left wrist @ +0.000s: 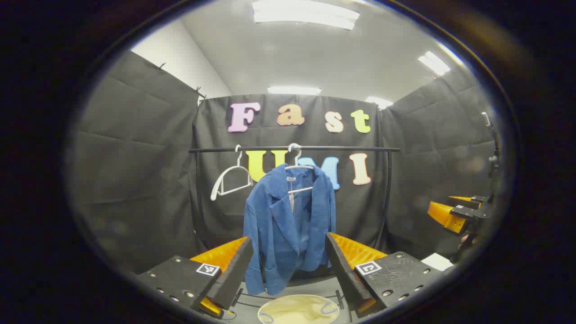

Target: Grasp the clothes on the hanger with both hands and then place them into the laundry hamper below.

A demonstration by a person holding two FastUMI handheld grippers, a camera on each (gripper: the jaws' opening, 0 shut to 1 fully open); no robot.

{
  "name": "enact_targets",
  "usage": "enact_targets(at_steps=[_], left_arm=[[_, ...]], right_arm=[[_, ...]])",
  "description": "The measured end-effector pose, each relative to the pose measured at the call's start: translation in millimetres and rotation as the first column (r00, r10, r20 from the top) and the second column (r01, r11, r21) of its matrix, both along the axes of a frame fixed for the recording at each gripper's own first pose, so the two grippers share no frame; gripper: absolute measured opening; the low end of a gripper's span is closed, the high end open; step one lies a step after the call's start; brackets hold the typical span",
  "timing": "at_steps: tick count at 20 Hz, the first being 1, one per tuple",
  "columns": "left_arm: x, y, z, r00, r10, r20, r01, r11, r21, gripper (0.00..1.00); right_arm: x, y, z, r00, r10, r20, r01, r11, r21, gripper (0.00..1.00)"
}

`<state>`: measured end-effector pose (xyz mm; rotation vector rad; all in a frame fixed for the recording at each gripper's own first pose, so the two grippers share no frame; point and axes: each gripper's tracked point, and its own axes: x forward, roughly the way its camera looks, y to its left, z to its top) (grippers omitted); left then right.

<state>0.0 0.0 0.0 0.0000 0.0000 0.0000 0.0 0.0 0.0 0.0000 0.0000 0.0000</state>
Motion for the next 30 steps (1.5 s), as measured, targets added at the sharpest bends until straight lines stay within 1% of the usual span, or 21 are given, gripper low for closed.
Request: enact_targets(at_steps=[3,6,10,11,14,15,17,20,22,25,30], left_arm=[[2,4,-7,1.0,-0.001,-0.014,0.0,1.0,-0.028,0.93],[1,15,-12,1.0,0.01,-0.02,-0.01,0.999,-0.03,0.93],[2,28,-18,1.0,0.016,-0.027,-0.017,0.998,-0.054,0.93],[4,32,-18,0.999,0.019,-0.03,-0.021,0.998,-0.058,0.94],[2,46,-17,0.999,0.038,-0.033,-0.04,0.998,-0.058,0.93],[2,49,-15,0.999,0.036,-0.033,-0.038,0.997,-0.065,0.93],[3,52,-16,0.999,0.033,-0.033,-0.036,0.995,-0.088,0.94],[8,56,-19,0.999,0.04,-0.036,-0.043,0.994,-0.103,0.93],[16,55,-23,0.998,0.045,-0.046,-0.05,0.993,-0.105,0.93],[29,50,-16,0.998,0.046,-0.033,-0.049,0.993,-0.11,0.93],[79,43,-5,0.997,0.075,-0.015,-0.076,0.992,-0.099,0.93]], right_arm=[[-3,4,0,1.0,0.004,0.001,-0.004,1.0,-0.015,0.95],[-4,13,1,1.0,0.005,0.005,-0.005,1.0,-0.007,0.95],[-2,32,1,1.0,0.025,-0.002,-0.025,1.0,-0.009,0.95],[-2,36,5,1.0,0.028,0.004,-0.028,1.0,-0.008,0.96],[-1,51,17,0.999,0.04,0.018,-0.039,0.999,-0.014,0.95],[1,58,18,0.999,0.049,0.017,-0.048,0.999,-0.012,0.96],[7,66,19,0.998,0.059,0.008,-0.059,0.998,0.004,0.95],[23,74,11,0.997,0.078,-0.02,-0.077,0.996,0.04,0.95],[37,72,7,0.996,0.079,-0.034,-0.078,0.997,0.027,0.95],[60,76,12,0.995,0.096,-0.016,-0.095,0.995,0.025,0.95],[102,96,6,0.984,0.175,-0.027,-0.173,0.983,0.056,0.95]])
